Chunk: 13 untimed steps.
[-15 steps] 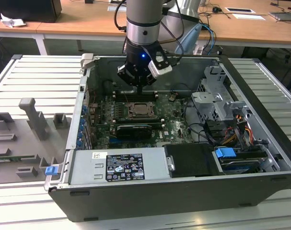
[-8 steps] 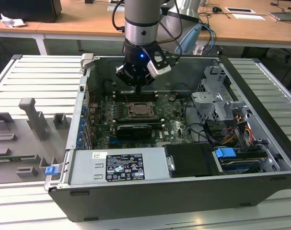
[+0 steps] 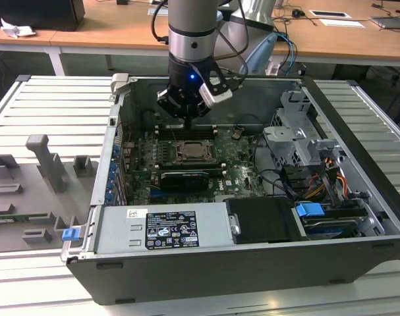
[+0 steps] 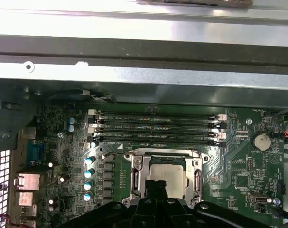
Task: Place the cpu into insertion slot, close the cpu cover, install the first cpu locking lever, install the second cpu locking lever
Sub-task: 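Install the first cpu locking lever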
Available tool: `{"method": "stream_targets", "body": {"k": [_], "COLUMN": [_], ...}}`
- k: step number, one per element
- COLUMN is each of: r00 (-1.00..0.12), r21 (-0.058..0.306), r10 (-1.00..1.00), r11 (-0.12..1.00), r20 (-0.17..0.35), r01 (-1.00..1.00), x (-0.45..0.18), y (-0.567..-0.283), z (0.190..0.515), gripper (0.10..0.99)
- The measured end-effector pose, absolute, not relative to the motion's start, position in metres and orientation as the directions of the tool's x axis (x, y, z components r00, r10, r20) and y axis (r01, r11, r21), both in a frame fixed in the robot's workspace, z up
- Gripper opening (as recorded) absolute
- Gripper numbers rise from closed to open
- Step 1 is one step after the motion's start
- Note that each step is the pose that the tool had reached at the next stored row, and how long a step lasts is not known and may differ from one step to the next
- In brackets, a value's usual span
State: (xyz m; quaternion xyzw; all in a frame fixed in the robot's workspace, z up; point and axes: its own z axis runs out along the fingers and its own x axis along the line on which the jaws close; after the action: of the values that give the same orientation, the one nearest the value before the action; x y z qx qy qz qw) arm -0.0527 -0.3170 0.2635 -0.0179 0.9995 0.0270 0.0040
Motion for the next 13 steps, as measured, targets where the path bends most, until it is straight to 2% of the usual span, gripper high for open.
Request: {"method": "stream_targets", "body": {"k": [13], "r00": [-0.999], "r21": [0.054], "r10": [-0.036], "r11": [0.998], "r20": [-0.009], "r01": [-0.036], "x": [-0.0602], "y": [-0.317], "z": [0.2634], "gripper": [0.106]}}
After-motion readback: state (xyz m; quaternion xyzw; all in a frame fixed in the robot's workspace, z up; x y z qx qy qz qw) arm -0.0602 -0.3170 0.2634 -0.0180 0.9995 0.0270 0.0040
